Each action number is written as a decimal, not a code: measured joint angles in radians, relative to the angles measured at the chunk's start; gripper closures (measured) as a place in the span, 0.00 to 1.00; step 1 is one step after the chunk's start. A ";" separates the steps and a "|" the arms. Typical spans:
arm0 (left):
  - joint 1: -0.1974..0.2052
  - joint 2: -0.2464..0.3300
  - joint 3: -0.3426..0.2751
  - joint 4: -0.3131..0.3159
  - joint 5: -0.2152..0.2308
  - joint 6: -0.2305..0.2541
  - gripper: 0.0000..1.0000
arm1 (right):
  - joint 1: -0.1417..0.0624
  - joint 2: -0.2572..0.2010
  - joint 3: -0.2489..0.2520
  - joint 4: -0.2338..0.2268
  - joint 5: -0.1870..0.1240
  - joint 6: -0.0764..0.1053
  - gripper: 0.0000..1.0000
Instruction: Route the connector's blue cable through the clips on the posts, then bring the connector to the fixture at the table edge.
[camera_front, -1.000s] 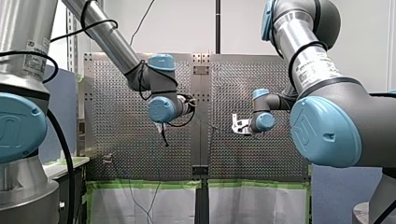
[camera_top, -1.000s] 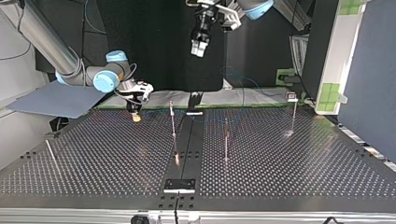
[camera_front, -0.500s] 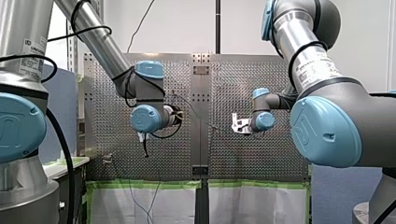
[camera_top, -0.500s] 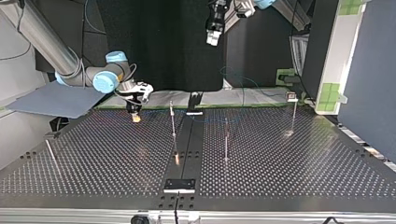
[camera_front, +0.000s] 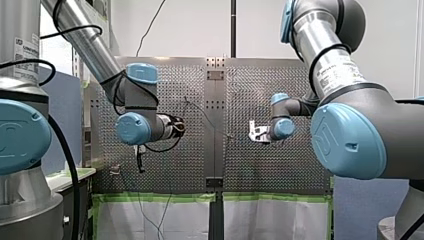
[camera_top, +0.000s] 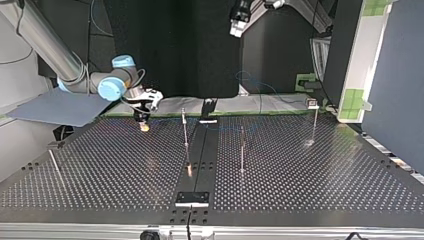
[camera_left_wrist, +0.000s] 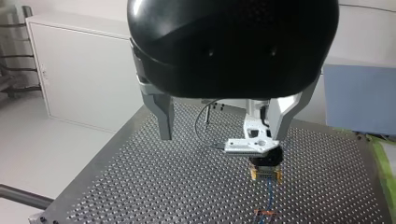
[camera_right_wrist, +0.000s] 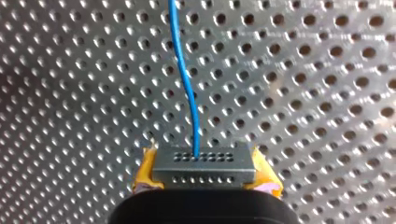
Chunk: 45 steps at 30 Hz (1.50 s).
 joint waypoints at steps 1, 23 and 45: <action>0.000 0.003 -0.006 -0.001 0.000 0.000 0.00 | -0.002 -0.004 -0.001 0.004 0.006 0.001 1.00; 0.003 -0.059 -0.016 0.101 0.062 0.013 0.00 | -0.066 -0.171 0.024 0.078 0.129 0.033 1.00; 0.013 -0.065 -0.016 0.118 0.082 0.024 0.00 | -0.160 -0.351 0.072 0.087 0.208 0.025 1.00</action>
